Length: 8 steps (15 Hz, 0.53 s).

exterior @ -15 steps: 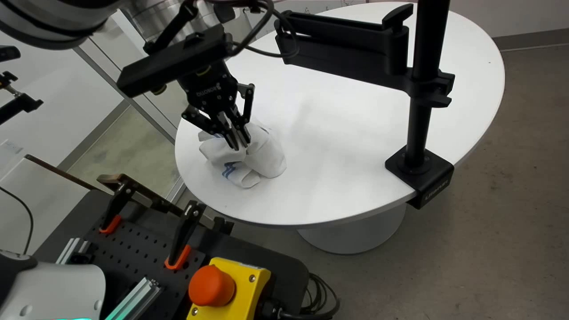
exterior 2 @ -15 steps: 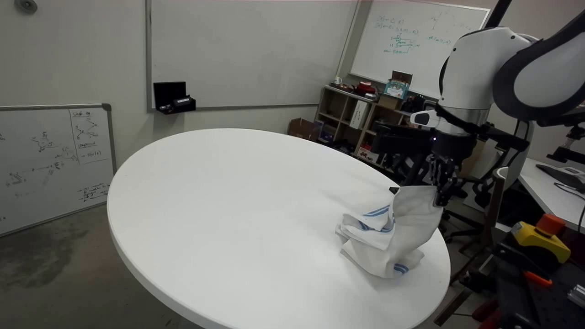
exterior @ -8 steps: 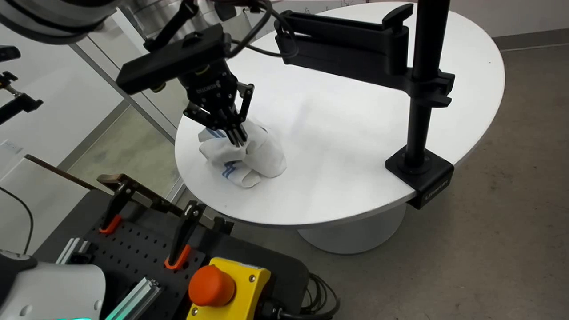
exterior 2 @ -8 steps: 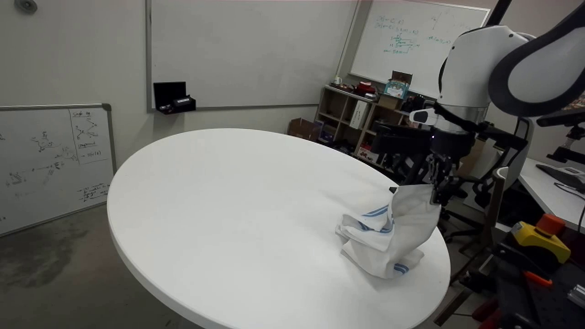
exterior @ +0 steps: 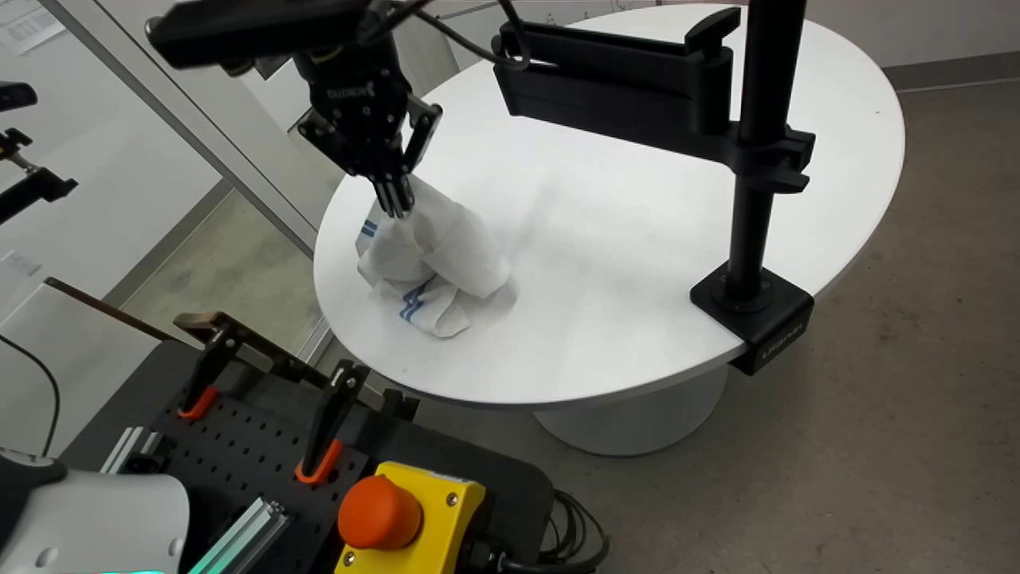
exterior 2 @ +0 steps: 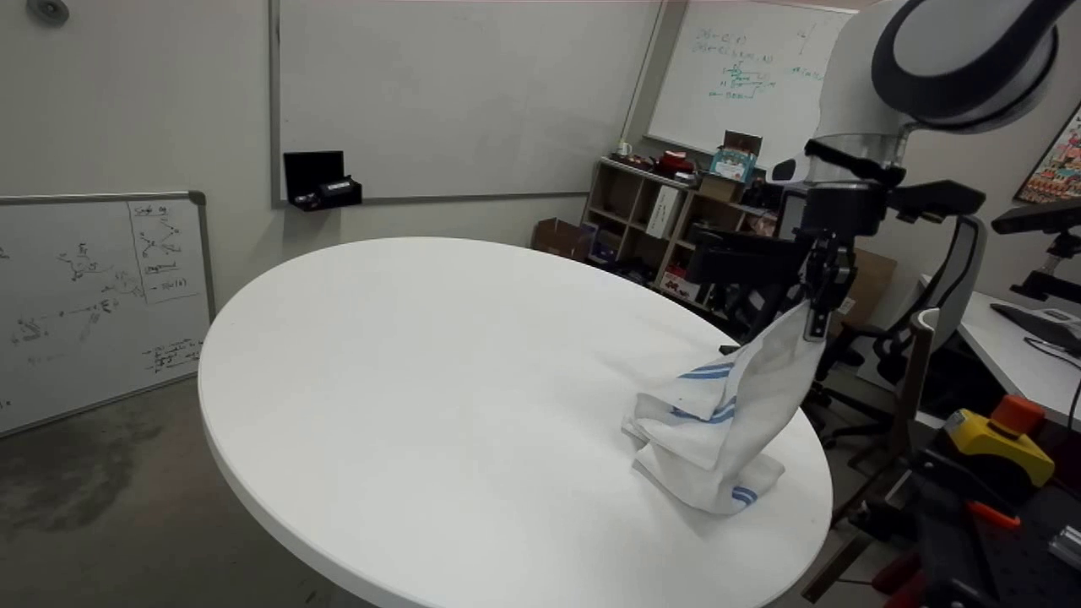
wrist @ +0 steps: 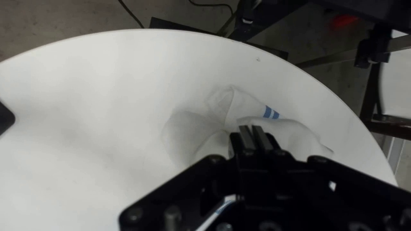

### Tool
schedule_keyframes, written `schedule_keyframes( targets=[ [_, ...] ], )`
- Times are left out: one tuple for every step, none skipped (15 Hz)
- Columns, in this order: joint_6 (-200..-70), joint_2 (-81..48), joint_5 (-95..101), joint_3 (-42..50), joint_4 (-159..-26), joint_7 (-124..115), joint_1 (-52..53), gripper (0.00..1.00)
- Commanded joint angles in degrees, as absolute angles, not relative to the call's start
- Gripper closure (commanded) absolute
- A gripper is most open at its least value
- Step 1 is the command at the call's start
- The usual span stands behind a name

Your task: Pick up the towel and put it on the table. Pick up the towel from the table and put it on the tripod

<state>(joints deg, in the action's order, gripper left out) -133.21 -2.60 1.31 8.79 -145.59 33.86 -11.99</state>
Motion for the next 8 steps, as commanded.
schedule_keyframes(
  targets=[
    [-123.92, 3.27, -2.94, 10.19, -143.06, 36.72, -12.52, 0.99],
    [-122.03, 4.62, -3.46, 10.72, -142.38, 37.18, -12.51, 0.99],
    [-120.72, 5.95, -3.80, 11.29, -142.15, 37.49, -12.45, 0.99],
    [-119.35, 7.06, -4.12, 11.85, -141.56, 37.83, -12.34, 0.99],
    [-118.15, 8.16, -4.49, 12.37, -141.15, 38.15, -12.24, 0.99],
    [-116.93, 9.23, -4.83, 12.92, -140.67, 38.46, -12.18, 0.99],
    [-115.79, 10.24, -5.16, 13.45, -140.12, 38.68, -12.13, 0.99],
    [-114.56, 11.20, -5.74, 14.06, -139.31, 39.02, -12.13, 0.99]
  ],
)
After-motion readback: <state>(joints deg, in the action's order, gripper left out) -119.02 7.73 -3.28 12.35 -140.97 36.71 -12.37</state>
